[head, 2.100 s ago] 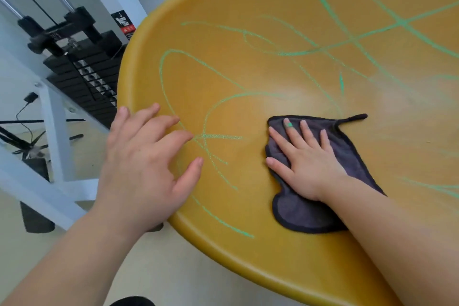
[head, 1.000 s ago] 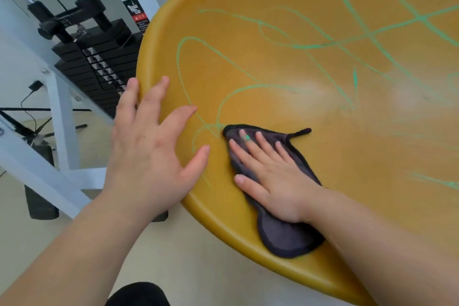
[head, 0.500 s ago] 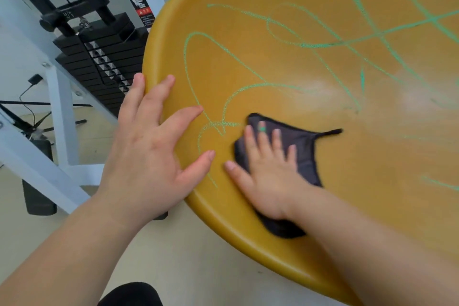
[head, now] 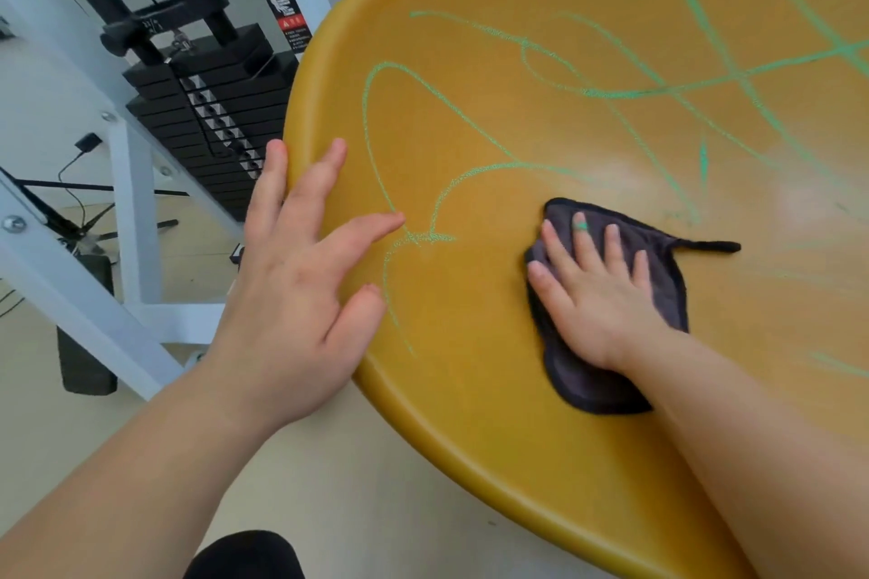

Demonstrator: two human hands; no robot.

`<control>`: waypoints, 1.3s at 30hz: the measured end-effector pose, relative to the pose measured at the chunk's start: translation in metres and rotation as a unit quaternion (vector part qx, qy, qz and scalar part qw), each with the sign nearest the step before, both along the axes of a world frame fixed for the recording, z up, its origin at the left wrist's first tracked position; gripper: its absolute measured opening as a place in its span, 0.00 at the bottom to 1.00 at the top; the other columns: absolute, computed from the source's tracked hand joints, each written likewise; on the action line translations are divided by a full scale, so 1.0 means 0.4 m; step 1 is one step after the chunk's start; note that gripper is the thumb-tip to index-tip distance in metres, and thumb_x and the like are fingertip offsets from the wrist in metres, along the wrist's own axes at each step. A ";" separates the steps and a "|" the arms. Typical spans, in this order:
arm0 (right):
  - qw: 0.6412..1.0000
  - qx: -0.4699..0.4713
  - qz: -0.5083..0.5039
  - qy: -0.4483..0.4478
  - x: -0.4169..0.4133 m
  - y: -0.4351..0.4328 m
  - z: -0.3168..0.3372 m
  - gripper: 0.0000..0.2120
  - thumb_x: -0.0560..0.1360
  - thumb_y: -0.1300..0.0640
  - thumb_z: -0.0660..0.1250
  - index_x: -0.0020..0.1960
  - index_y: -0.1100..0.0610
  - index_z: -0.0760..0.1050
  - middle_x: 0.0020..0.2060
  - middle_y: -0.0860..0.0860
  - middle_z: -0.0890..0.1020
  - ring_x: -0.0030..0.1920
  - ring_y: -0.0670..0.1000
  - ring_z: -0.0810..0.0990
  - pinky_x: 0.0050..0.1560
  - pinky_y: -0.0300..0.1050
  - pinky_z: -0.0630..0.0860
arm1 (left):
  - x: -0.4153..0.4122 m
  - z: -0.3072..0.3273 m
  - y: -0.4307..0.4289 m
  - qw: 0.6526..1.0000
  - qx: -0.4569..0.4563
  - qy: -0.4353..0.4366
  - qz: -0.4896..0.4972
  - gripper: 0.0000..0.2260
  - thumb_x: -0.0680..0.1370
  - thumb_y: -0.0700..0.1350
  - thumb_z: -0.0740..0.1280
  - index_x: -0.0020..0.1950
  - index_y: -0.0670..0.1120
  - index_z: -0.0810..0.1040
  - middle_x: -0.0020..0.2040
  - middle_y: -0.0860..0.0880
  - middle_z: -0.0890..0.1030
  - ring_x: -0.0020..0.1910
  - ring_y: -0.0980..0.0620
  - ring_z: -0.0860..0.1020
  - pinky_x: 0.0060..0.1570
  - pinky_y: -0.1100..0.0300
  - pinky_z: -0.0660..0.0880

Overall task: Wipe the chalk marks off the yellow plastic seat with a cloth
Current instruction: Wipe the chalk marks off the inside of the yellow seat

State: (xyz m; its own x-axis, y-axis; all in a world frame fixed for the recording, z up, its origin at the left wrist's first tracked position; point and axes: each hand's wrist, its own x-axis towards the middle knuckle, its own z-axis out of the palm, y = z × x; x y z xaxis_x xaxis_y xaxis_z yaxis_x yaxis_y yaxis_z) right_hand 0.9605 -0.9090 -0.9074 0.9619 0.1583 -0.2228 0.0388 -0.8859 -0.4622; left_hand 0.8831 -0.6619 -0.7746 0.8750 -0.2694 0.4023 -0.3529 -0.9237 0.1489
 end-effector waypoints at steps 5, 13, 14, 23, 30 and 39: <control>0.963 0.192 0.187 -0.026 -0.146 0.214 0.126 0.42 0.70 0.23 0.33 0.78 0.38 0.28 0.77 0.42 0.25 0.76 0.52 0.21 0.76 0.58 0.27 | 0.012 -0.008 0.004 0.999 -0.046 -0.024 -0.017 0.26 0.71 0.45 0.58 0.70 0.50 0.75 0.81 0.45 0.55 0.81 0.43 0.45 0.78 0.52 0.42; 0.991 0.074 0.089 -0.073 0.012 0.066 0.018 0.34 0.70 0.24 0.27 0.75 0.31 0.31 0.79 0.39 0.32 0.81 0.51 0.31 0.78 0.53 0.32 | 0.021 -0.007 0.004 0.997 -0.026 -0.065 0.020 0.30 0.74 0.50 0.60 0.76 0.45 0.67 0.81 0.40 0.55 0.80 0.42 0.49 0.78 0.46 0.47; 0.995 0.059 0.052 -0.057 0.029 0.040 0.008 0.34 0.73 0.24 0.28 0.77 0.31 0.33 0.79 0.39 0.33 0.81 0.51 0.32 0.78 0.55 0.33 | 0.019 -0.008 0.004 0.998 -0.020 -0.062 0.019 0.30 0.74 0.51 0.60 0.76 0.46 0.66 0.81 0.41 0.54 0.81 0.42 0.49 0.78 0.43 0.48; 0.934 0.235 0.262 -0.063 -0.125 0.221 0.145 0.34 0.73 0.26 0.34 0.74 0.32 0.27 0.76 0.37 0.26 0.75 0.45 0.22 0.76 0.51 0.27 | 0.034 -0.013 0.012 0.996 -0.046 -0.078 -0.003 0.31 0.75 0.50 0.61 0.76 0.40 0.65 0.80 0.39 0.56 0.80 0.43 0.51 0.78 0.50 0.47; 0.991 0.105 0.054 -0.059 0.047 0.060 0.016 0.39 0.66 0.20 0.25 0.75 0.30 0.32 0.78 0.37 0.32 0.80 0.48 0.30 0.79 0.53 0.33 | 0.031 -0.018 0.019 0.996 -0.049 -0.075 -0.013 0.31 0.78 0.51 0.60 0.78 0.39 0.60 0.81 0.41 0.55 0.81 0.44 0.50 0.78 0.47 0.48; 0.926 0.238 0.284 -0.072 -0.139 0.221 0.148 0.39 0.72 0.23 0.36 0.77 0.35 0.28 0.76 0.37 0.26 0.76 0.45 0.22 0.76 0.52 0.27 | 0.033 -0.022 0.039 0.993 -0.075 -0.082 -0.041 0.27 0.80 0.45 0.58 0.77 0.35 0.60 0.80 0.40 0.58 0.80 0.44 0.53 0.78 0.49 0.51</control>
State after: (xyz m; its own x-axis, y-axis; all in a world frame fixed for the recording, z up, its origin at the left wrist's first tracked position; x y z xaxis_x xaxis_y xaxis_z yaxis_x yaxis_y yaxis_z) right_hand 0.9047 -0.8204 -0.8482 0.7082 0.6947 0.1259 0.5274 -0.4020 -0.7485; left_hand 0.8962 -0.6462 -0.7833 0.7723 -0.2635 0.5780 -0.4571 -0.8624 0.2176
